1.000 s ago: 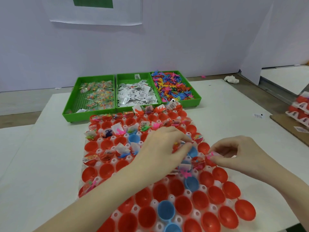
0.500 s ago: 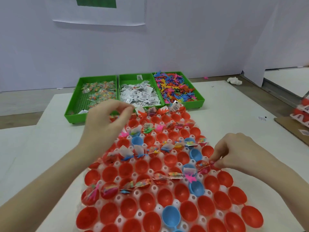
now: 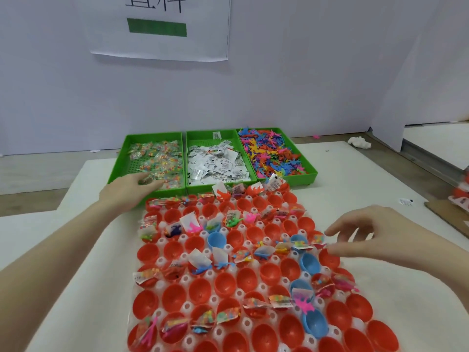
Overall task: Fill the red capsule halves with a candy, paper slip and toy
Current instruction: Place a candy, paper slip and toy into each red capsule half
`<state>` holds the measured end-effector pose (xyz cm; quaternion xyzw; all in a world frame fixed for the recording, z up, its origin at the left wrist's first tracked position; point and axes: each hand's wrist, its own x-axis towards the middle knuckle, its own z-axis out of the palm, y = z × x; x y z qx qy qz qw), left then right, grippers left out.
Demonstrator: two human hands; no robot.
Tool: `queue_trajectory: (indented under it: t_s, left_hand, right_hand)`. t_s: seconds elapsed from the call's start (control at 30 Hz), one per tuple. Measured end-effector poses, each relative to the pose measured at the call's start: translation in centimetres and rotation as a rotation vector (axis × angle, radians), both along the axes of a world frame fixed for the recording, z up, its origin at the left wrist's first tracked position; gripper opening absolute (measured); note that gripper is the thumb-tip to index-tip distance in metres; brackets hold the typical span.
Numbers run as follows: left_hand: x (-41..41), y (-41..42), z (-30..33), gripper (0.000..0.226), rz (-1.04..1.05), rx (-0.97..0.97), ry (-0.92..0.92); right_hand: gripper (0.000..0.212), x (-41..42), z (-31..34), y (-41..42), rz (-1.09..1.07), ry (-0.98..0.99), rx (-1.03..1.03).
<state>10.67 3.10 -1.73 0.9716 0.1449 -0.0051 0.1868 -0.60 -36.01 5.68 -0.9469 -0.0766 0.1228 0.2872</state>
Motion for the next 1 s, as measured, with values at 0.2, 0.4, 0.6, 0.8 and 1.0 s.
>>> queue_trajectory:
  t_s: [0.2,0.4,0.6,0.8,1.0]
  left_hand:
    - [0.8,-0.2,-0.7,0.051,0.084,-0.238,-0.185]
    - [0.8,-0.3,-1.3,0.018,0.163,-0.257,-0.343]
    - [1.0,-0.4,-1.4,0.012,0.203,-0.145,-0.405]
    - [1.3,-0.3,-1.6,0.015,0.206,-0.091,-0.367]
    - [1.3,-0.3,-1.6,0.013,0.208,-0.098,-0.341]
  right_hand:
    - [0.006,7.9,-0.6,2.6,-0.154,-0.253,0.275]
    - [0.032,17.1,-3.4,5.1,-0.203,-0.301,0.074]
    - [0.047,19.4,-4.9,5.5,-0.219,-0.138,-0.195]
    - [0.019,19.5,-4.6,5.6,-0.302,-0.266,-0.095]
    - [0.018,19.7,-3.9,5.9,-0.277,-0.428,0.073]
